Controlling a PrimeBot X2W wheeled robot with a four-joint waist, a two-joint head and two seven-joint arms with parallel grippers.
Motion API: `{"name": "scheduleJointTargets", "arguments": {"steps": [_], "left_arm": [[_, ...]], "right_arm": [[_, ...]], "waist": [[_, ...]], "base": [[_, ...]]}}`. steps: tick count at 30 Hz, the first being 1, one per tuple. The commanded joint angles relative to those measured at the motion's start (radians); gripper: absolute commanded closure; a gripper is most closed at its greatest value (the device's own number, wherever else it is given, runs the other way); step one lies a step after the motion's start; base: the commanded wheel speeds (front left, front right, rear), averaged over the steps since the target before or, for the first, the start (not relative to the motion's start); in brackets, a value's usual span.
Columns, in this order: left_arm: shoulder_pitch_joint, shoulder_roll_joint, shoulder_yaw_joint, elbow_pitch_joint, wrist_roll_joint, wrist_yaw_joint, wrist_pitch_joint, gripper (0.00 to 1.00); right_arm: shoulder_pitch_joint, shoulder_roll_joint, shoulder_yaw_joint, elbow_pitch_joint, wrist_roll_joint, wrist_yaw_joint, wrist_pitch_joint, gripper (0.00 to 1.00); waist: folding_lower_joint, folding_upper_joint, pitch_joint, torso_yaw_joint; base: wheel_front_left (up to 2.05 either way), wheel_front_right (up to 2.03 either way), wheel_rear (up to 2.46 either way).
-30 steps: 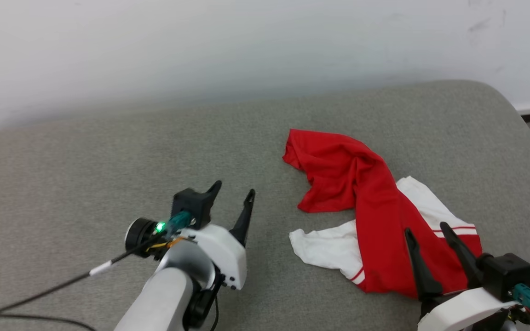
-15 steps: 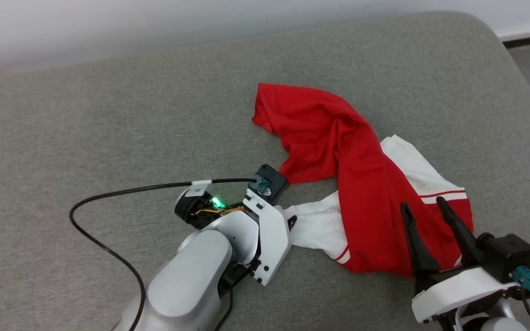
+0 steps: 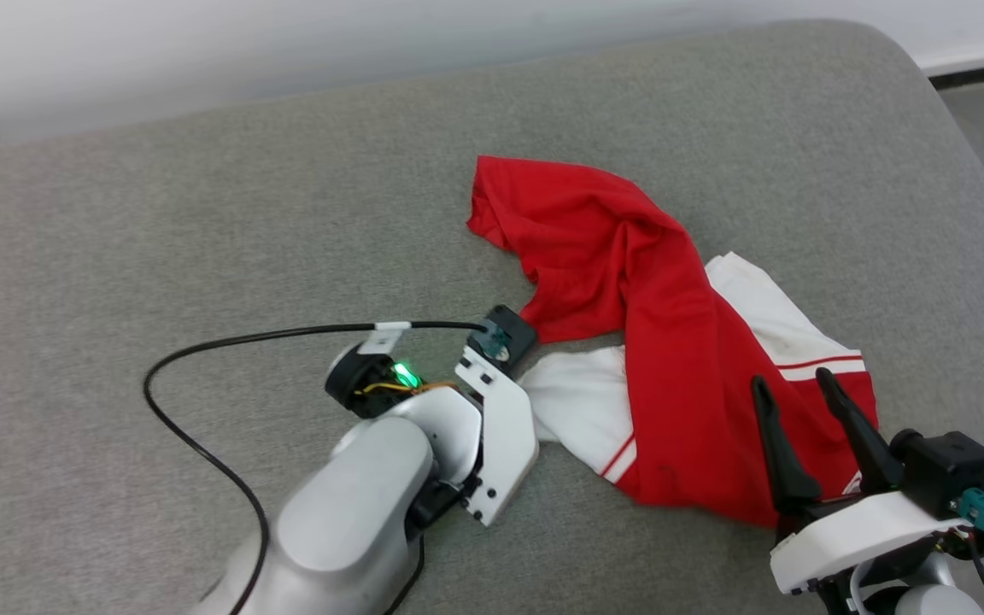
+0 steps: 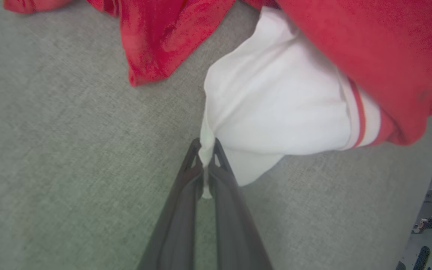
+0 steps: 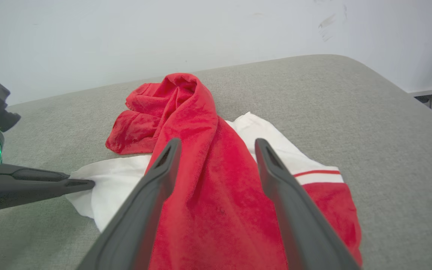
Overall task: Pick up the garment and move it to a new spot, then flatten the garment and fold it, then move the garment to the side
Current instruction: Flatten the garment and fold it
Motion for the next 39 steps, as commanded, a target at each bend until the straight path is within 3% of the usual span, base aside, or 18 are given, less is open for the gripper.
{"name": "scheduleJointTargets", "arguments": {"steps": [1,8,17,22,25,31,32,33,34,39], "left_arm": [[0.004,0.017,0.017,-0.025,0.006,0.012,-0.039,1.00],[0.064,0.078,0.088,-0.161,-0.014,0.081,-0.132,1.00],[0.341,0.234,0.285,-0.416,-0.109,0.282,-0.132,1.00],[0.548,0.269,0.385,-0.458,-0.192,0.375,-0.138,1.00],[0.639,0.248,0.406,-0.433,-0.242,0.387,-0.147,1.00],[0.670,0.203,0.406,-0.365,-0.270,0.365,-0.208,0.99],[0.661,0.200,0.410,-0.360,-0.264,0.367,-0.226,0.60],[0.654,0.200,0.410,-0.355,-0.258,0.369,-0.239,0.05],[0.646,0.203,0.409,-0.352,-0.250,0.366,-0.252,0.00],[0.607,0.213,0.413,-0.376,-0.197,0.360,-0.356,0.00]], "right_arm": [[0.011,0.003,-0.008,0.000,-0.001,-0.001,0.005,0.00],[0.043,0.002,-0.050,-0.012,-0.010,-0.001,0.030,0.00],[0.084,0.002,-0.095,-0.052,-0.022,-0.001,0.068,0.00],[0.098,0.002,-0.106,-0.069,-0.022,-0.001,0.081,0.00],[0.099,0.002,-0.108,-0.073,-0.022,-0.001,0.089,0.00],[0.105,0.002,-0.117,-0.078,-0.028,-0.001,0.106,0.00],[0.109,0.002,-0.121,-0.081,-0.032,-0.001,0.106,0.00],[0.111,0.002,-0.126,-0.085,-0.033,-0.001,0.110,0.00],[0.113,0.002,-0.129,-0.088,-0.034,-0.001,0.115,0.00],[0.124,0.002,-0.144,-0.109,-0.044,-0.001,0.140,0.00]], "waist": [[-0.0001,0.0000,-0.028,0.028],[-0.0001,0.0000,-0.097,0.104],[-0.0001,0.0000,-0.159,0.197],[-0.0001,0.0000,-0.162,0.220],[-0.0001,0.0000,-0.162,0.223],[-0.0001,0.0000,-0.177,0.218],[-0.0001,0.0000,-0.183,0.218],[-0.0001,0.0000,-0.189,0.219],[-0.0001,0.0000,-0.197,0.218],[-0.0001,0.0000,-0.238,0.211]], "base": [[0.00,0.00,0.00],[0.00,0.00,0.00],[0.00,0.00,0.00],[0.00,0.00,0.00],[0.00,0.00,0.00],[0.00,0.00,0.00],[0.00,0.00,0.00],[0.00,0.00,0.00],[0.00,0.00,0.00],[0.00,0.00,0.00]]}}
